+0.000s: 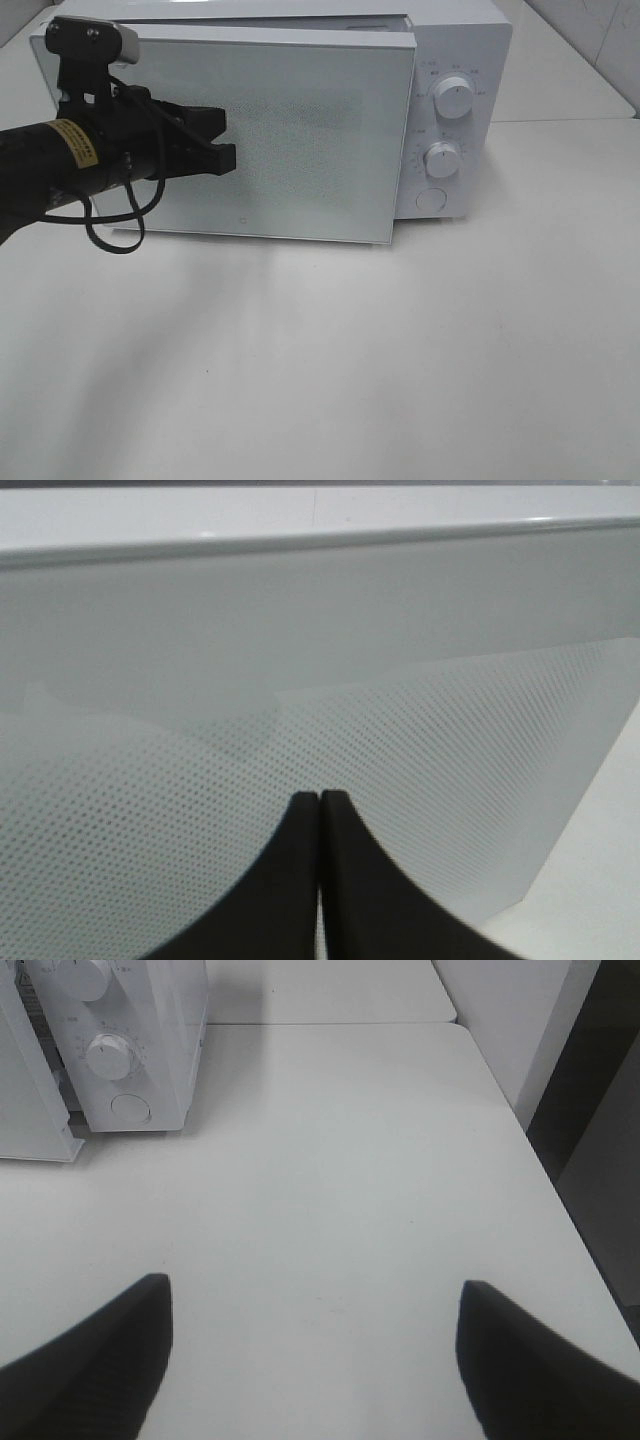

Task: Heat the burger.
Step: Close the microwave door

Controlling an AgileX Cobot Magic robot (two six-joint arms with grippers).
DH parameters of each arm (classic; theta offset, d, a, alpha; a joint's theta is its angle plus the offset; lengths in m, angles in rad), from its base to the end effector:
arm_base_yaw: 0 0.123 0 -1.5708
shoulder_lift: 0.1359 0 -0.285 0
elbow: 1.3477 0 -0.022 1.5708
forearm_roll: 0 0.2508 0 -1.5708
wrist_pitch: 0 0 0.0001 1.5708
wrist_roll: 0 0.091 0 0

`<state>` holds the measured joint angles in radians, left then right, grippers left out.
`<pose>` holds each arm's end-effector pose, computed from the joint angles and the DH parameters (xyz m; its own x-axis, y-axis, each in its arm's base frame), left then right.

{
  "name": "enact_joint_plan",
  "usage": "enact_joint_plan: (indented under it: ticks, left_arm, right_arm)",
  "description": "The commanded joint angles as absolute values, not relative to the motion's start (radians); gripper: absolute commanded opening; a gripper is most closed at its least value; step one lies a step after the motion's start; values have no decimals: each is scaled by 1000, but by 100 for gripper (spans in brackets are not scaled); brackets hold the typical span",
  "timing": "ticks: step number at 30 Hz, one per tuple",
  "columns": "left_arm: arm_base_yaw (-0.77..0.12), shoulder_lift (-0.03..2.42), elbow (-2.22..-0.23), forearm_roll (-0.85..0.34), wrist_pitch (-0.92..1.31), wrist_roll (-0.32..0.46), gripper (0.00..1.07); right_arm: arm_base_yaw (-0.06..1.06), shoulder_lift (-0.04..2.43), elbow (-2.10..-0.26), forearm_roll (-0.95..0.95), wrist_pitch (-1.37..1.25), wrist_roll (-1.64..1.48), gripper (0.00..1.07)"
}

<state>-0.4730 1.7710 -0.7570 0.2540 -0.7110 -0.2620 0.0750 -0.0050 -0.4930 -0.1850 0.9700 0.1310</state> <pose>0.3043 -0.1725 0.1840 -0.2442 0.0499 -0.9684 0.5763 0.8107 -0.1035 -0.0010 -0.0139 0.2839 -0.3650 -0.0021 -0.9310 0.0760 0.9966 -0.0320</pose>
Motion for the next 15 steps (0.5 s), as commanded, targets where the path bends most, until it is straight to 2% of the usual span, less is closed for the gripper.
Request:
enact_joint_plan:
  ticks: [1, 15]
  left_arm:
    - [-498, 1795, -797, 190, -703, -226, 0]
    - [-533, 1884, -966, 147, -651, -230, 0]
  right_arm:
    - [68, -33, -491, -185, 965, 135, 74]
    - [68, -33, -491, -185, 965, 135, 74]
